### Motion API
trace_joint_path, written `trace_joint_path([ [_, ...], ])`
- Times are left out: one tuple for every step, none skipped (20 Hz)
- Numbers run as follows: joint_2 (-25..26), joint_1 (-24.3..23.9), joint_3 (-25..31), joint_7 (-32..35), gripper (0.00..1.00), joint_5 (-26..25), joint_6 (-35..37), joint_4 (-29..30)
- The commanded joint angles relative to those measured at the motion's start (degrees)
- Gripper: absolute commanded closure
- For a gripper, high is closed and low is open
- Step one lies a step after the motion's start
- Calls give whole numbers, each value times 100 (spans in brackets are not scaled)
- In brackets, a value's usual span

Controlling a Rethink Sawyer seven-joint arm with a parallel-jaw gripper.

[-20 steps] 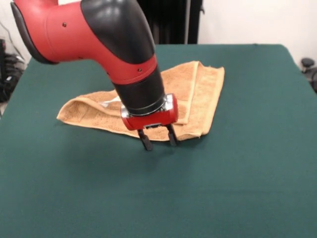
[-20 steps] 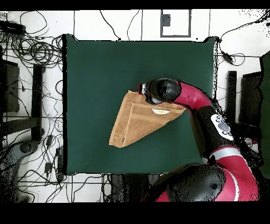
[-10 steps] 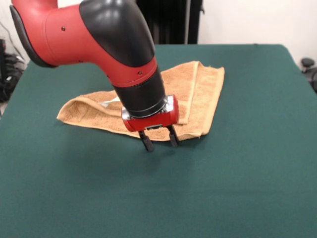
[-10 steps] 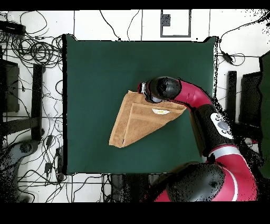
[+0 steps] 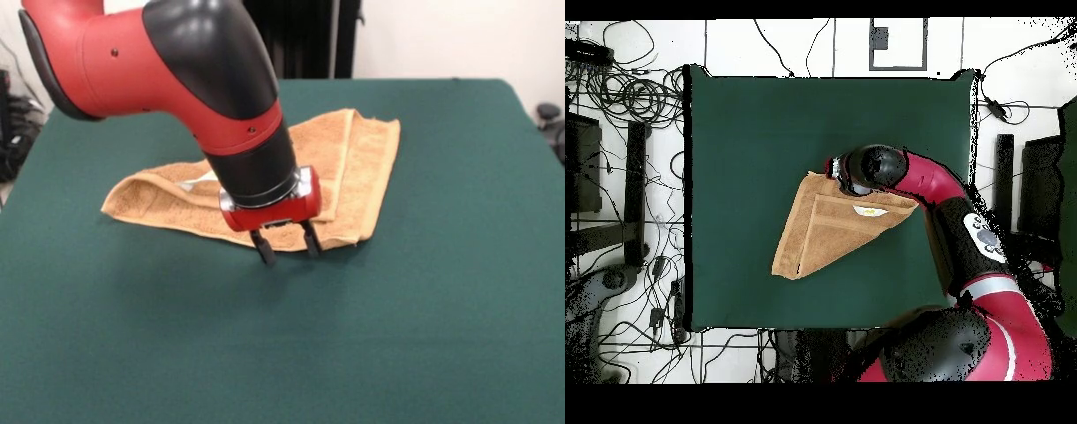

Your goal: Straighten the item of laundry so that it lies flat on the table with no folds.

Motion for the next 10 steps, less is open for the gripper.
trace_joint_path([
  [-197, 199, 316, -93, 0, 90, 526, 232],
  [-248, 167, 311, -136, 0, 55, 502, 265],
  [-299, 134, 306, -179, 0, 21, 477, 297],
  [-349, 81, 312, -256, 0, -6, 484, 324],
  [-348, 61, 306, -292, 0, -16, 517, 305],
  [-340, 28, 294, -351, 0, -30, 586, 270],
  [-356, 3, 297, -381, 0, -37, 602, 277],
  [-296, 4, 288, -424, 0, -49, 659, 184],
  [-293, -5, 291, -443, 0, -54, 666, 174],
  [-273, -18, 300, -463, 0, -60, 664, 169],
])
